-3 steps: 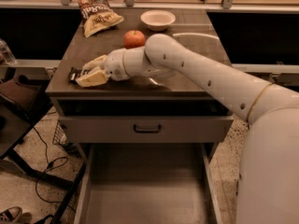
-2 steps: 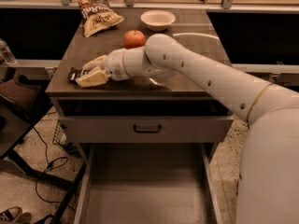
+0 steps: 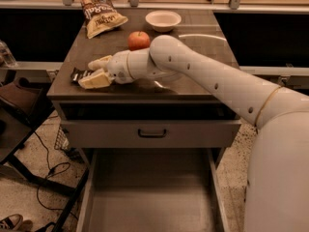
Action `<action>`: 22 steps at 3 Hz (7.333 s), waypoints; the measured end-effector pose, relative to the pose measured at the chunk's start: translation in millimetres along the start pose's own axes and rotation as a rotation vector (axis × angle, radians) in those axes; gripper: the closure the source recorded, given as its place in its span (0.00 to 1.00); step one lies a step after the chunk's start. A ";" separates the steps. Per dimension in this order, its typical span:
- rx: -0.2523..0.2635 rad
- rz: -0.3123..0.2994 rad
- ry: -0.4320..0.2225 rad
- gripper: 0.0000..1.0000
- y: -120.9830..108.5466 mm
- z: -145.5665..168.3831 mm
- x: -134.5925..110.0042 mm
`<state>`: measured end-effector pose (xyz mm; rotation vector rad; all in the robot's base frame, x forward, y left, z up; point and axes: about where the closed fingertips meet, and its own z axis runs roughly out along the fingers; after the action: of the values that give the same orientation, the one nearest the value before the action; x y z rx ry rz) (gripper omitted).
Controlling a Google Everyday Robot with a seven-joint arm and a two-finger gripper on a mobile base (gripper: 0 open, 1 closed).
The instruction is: Place rxbar chocolate into middle drawer
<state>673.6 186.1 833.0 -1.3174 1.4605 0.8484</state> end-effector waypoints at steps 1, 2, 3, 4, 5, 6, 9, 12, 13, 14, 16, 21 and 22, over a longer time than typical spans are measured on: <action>0.000 0.000 0.000 0.00 0.1 0.2 0.0; -0.001 0.000 0.000 0.00 0.2 0.3 -0.1; -0.006 0.000 -0.001 0.19 2.0 2.9 -0.6; -0.010 -0.001 -0.001 0.41 3.6 5.2 -1.0; -0.010 -0.001 -0.001 0.65 3.8 5.4 -1.1; -0.011 -0.001 -0.001 0.88 3.8 5.5 -1.1; -0.011 -0.001 -0.001 1.00 3.9 5.7 -1.2; -0.011 -0.001 -0.001 1.00 4.0 5.7 -1.3; -0.011 -0.001 -0.001 1.00 4.0 5.7 -1.3; -0.011 -0.001 -0.001 1.00 4.0 5.7 -1.4; -0.011 -0.001 -0.001 1.00 4.1 5.9 -1.3; -0.011 -0.001 -0.001 0.51 4.1 5.8 -1.5; -0.011 -0.001 -0.001 0.28 4.1 5.8 -1.5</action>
Offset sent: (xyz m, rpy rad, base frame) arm 0.0000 0.0001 0.0000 0.0000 0.0000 0.0002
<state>670.7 192.8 832.3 -1.3262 1.4563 0.8574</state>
